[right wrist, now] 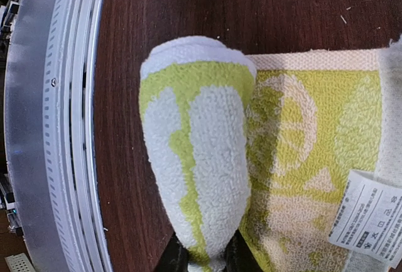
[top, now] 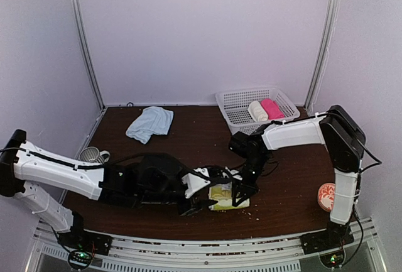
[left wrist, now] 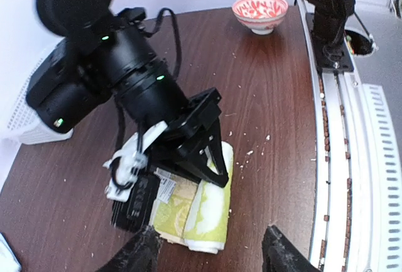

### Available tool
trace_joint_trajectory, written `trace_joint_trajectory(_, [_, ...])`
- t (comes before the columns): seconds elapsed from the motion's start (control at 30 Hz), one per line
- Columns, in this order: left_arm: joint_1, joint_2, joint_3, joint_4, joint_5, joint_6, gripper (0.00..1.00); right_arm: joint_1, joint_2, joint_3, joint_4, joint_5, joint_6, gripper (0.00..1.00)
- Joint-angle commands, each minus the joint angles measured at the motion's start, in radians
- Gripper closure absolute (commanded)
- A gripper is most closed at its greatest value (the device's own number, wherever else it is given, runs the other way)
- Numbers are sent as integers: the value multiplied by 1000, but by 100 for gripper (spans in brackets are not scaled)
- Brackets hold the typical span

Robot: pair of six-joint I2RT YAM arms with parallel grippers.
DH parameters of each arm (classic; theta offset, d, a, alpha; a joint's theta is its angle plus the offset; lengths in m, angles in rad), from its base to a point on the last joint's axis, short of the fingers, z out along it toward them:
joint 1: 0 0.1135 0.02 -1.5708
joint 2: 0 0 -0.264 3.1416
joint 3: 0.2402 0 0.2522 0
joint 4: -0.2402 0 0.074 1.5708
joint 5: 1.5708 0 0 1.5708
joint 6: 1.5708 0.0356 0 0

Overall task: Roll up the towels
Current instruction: Roll the towel at the center of the board.

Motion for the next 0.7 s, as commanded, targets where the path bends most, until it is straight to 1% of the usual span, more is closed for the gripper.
trace_joint_trajectory(0.0, [-27, 159, 145, -92, -43, 200, 42, 3, 72, -13, -59, 25, 10, 86])
trace_joint_trajectory(0.17, [-26, 297, 193, -52, -51, 278, 42, 3, 67, -16, -53, 31, 10, 85])
trace_joint_trajectory(0.23, [-24, 364, 237, -69, -57, 300, 43, 2, 60, -17, -50, 31, 11, 84])
trace_joint_trajectory(0.37, [-13, 477, 310, -106, -77, 294, 45, 2, 54, -23, -41, 39, 17, 84])
trace_joint_trajectory(0.5, [-9, 520, 317, -107, -110, 298, 46, 2, 50, -31, -36, 39, 17, 83])
trace_joint_trajectory(0.67, [5, 542, 310, -101, -123, 297, 53, 2, 42, -32, -35, 35, 14, 83])
